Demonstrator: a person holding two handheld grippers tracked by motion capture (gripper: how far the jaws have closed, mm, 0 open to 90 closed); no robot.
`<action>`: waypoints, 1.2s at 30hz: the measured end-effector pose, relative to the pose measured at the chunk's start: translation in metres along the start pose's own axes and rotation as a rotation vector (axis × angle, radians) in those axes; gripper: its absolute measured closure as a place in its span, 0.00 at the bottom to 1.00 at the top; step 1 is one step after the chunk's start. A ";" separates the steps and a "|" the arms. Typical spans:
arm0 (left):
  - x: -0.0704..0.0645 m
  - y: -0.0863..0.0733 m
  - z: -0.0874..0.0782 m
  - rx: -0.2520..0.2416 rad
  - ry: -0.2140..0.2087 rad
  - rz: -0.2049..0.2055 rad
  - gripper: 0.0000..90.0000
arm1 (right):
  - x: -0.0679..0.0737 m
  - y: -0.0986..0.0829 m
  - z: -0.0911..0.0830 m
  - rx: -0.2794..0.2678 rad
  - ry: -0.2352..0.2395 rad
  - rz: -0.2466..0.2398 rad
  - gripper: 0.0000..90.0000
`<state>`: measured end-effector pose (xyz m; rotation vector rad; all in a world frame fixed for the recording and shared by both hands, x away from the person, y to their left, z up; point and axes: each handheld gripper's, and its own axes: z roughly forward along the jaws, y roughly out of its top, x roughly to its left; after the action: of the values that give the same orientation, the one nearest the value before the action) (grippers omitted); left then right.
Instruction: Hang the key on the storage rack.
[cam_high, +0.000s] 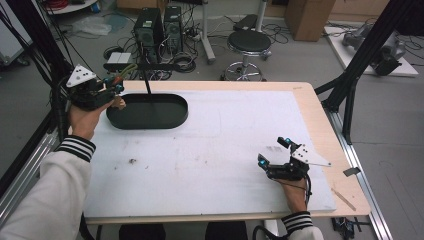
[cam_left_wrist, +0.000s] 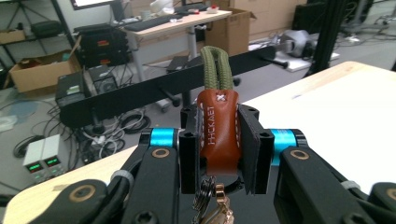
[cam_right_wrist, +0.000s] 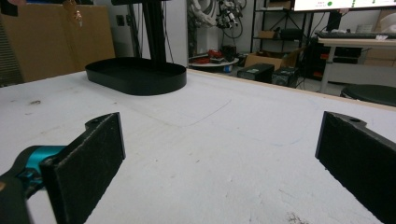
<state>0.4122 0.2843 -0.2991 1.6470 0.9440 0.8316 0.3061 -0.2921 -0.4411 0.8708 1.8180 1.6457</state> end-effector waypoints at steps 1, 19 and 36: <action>0.000 0.000 0.001 0.003 0.007 0.002 0.80 | 0.000 -0.001 0.000 -0.007 0.001 -0.002 0.00; 0.011 -0.007 0.020 0.053 0.069 -0.014 0.80 | 0.000 -0.010 -0.004 -0.026 -0.008 -0.015 0.00; 0.011 -0.014 0.032 0.098 0.094 -0.012 0.80 | 0.000 -0.011 -0.006 -0.047 -0.012 -0.008 0.00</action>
<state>0.4428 0.2833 -0.3200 1.6967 1.0739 0.8726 0.3007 -0.2967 -0.4513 0.8499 1.7656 1.6675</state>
